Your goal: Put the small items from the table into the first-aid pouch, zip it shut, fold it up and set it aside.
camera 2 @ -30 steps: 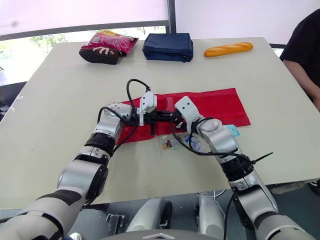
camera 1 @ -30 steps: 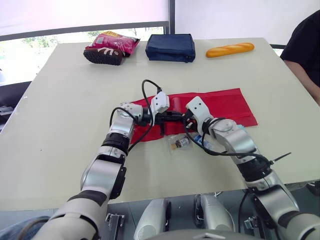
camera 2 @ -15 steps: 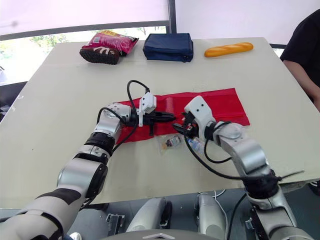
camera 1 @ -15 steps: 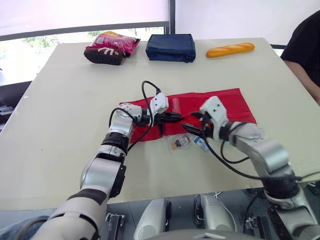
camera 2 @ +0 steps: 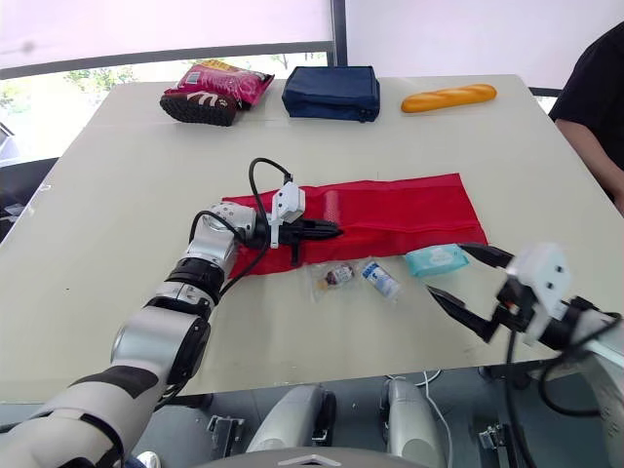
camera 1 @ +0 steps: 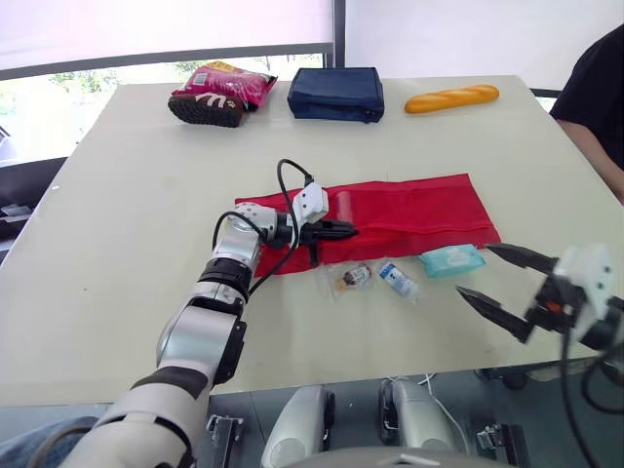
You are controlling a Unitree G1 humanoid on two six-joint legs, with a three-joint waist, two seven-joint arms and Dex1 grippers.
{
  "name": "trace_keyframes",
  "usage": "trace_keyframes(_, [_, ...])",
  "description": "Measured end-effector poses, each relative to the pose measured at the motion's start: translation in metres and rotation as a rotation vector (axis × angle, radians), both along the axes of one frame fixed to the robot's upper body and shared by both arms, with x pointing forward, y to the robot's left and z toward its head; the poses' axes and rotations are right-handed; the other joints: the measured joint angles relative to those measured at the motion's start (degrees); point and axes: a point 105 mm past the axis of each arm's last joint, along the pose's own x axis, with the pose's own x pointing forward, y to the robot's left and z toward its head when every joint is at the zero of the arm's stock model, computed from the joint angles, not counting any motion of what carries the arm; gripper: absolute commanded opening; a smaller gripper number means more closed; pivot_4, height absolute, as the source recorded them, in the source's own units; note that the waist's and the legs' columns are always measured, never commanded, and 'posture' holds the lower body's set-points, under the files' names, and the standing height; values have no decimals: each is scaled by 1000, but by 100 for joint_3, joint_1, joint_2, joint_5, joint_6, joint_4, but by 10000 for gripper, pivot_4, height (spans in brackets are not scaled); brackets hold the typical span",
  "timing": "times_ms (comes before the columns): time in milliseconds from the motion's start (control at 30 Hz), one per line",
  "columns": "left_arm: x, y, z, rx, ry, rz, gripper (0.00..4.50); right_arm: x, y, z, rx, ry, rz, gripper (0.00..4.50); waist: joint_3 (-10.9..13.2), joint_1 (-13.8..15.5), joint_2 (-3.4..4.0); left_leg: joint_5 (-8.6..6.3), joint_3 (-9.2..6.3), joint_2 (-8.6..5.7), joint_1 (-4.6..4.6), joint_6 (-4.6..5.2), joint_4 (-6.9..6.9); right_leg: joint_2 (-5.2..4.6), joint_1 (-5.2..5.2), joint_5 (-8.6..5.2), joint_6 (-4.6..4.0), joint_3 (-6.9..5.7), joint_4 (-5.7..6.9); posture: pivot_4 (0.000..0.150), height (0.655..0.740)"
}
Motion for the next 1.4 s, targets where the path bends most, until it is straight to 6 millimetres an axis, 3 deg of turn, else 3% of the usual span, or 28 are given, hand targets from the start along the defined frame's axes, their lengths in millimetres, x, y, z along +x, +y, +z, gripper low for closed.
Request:
trace_keyframes(33, [1, 1, -1, 2, 5, 4, 0, -11, -17, 3, -17, 6, -14, 44799, 0, 7, 0, -1, 3, 4, 2, 1, 0, 5, 3, 0, 0, 0, -9, 1500, 7397])
trace_keyframes(100, [1, 3, -1, 4, 3, 5, 0, -25, -31, 7, -36, 29, -7, 44799, 0, 11, 0, -1, 1, 12, 7, 2, 0, 11, 17, 1, 2, 1, -27, 1500, 7397])
trace_keyframes(367, [2, 3, -2, 20, 1, 0, 0, -48, -61, 37, -65, 11, 2, 44799, 0, 18, 0, -3, 3, 23, 7, 4, 0, 10, 23, 5, 8, 12, -40, 1500, 7397])
trace_keyframes(533, [1, 2, -3, 23, -3, -6, 0, -50, -73, 48, -87, 15, 23, 44799, 0, 19, -1, -4, 4, 24, 7, 5, 0, -14, 23, 5, 8, 9, -42, 1500, 7397])
trace_keyframes(733, [1, 1, -3, 25, -6, -11, 0, -47, -72, 53, -89, 13, 64, 44799, 0, 27, -1, -4, 3, 23, 6, 5, 0, -21, 24, 5, 8, 5, -42, 1500, 7397])
trace_keyframes(933, [1, 0, -4, 33, -13, -16, 0, -36, -51, 42, -79, 21, 125, 44799, 0, 29, -1, -3, 2, 22, 5, 5, 0, -23, 24, 5, 8, 2, -42, 1500, 7397])
trace_keyframes(1100, [1, -3, -3, 30, -16, -21, 0, -21, -20, 3, -99, 51, 63, 44799, -1, 46, -3, -3, -2, 19, 2, 2, 2, -27, 23, 5, 8, -1, -42, 1500, 7397])
trace_keyframes(1267, [0, -6, -3, 28, -18, -27, 0, -1, 37, -30, -12, 81, 76, 44799, -1, 29, -1, 10, 0, 15, 2, -19, 4, -29, 19, 6, 8, 3, -39, 1500, 7397])
trace_keyframes(1400, [0, -6, -3, 28, -19, -29, 0, 21, 62, -43, -28, 78, 11, 44799, -1, 28, -2, 11, 0, 10, 0, -22, 4, -27, 18, 6, 8, 3, -39, 1500, 7397])
